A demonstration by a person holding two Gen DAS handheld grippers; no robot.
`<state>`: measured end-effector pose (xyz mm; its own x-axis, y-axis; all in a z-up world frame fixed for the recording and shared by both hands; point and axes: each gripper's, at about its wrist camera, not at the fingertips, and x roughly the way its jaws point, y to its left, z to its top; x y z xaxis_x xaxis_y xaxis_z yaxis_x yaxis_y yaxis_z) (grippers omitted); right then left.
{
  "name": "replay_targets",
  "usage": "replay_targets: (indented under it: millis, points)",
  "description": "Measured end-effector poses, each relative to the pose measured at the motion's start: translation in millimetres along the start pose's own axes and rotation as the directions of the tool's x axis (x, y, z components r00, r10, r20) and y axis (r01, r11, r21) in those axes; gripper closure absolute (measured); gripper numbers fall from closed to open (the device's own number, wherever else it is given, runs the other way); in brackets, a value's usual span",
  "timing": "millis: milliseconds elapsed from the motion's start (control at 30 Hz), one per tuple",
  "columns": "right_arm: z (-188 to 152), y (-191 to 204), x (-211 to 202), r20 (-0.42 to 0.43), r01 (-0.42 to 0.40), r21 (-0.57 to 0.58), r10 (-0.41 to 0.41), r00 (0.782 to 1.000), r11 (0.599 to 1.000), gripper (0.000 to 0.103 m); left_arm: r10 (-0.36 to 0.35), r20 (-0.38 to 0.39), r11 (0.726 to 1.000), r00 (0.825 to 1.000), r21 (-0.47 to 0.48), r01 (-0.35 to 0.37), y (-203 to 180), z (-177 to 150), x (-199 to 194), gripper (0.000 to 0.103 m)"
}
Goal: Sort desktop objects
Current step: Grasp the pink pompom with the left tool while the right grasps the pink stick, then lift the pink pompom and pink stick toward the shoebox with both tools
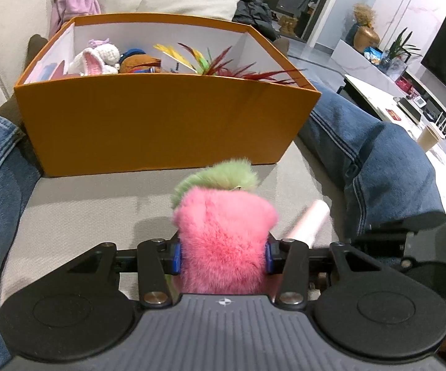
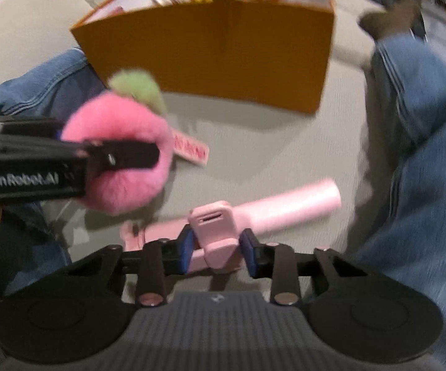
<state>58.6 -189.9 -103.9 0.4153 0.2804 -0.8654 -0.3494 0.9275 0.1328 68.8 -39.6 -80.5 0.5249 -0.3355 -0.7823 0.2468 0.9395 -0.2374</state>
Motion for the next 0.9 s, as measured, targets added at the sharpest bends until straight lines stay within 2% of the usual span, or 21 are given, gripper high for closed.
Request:
replay_targets:
  millis: [100, 233, 300, 367, 433, 467, 567, 667, 900]
  points:
    - [3, 7, 1, 0.011, 0.020, -0.149, -0.019, 1.000, 0.989, 0.072, 0.007, -0.003, 1.000, 1.000, -0.008, -0.007, 4, -1, -2, 0.051]
    - [-6, 16, 1, -0.010, 0.020, -0.371, -0.025, 1.000, 0.928, 0.073, 0.007, -0.017, 1.000, 1.000, -0.024, -0.007, 8, -2, 1, 0.051]
    - [-11, 14, 1, -0.019, 0.044, -0.405, -0.057, 0.998, 0.913, 0.072, 0.005, -0.021, 1.000, 1.000, -0.026, -0.005, 9, -2, 2, 0.051]
    - [-13, 10, 1, -0.029, 0.076, -0.359, -0.092, 0.995, 0.930, 0.072, 0.001, -0.023, 1.000, 1.000, -0.025, -0.001, 9, -2, 3, 0.051]
    - [-9, 1, 2, -0.052, 0.109, -0.272, -0.127, 0.990, 0.956, 0.053, -0.002, -0.024, 1.000, 1.000, -0.023, 0.002, 8, -2, 3, 0.051]
    - [-8, -4, 3, -0.063, 0.117, -0.225, -0.134, 0.989, 0.967, 0.050, -0.003, -0.024, 1.000, 1.000, -0.023, 0.002, 7, -2, 3, 0.051]
    - [-7, -21, 3, -0.118, 0.103, -0.033, -0.107, 0.987, 0.994, 0.049, -0.004, -0.020, 1.000, 1.000, -0.023, 0.003, 7, -3, 2, 0.051]
    - [-5, -32, 1, -0.142, 0.077, 0.101, -0.062, 0.988, 0.992, 0.049, -0.006, -0.018, 1.000, 1.000, -0.023, 0.005, 7, -3, 1, 0.051]
    - [-2, -34, 17, -0.207, 0.032, 0.226, 0.016, 0.978, 0.974, 0.048, -0.013, -0.014, 1.000, 1.000, -0.023, 0.013, 5, -4, -1, 0.051]
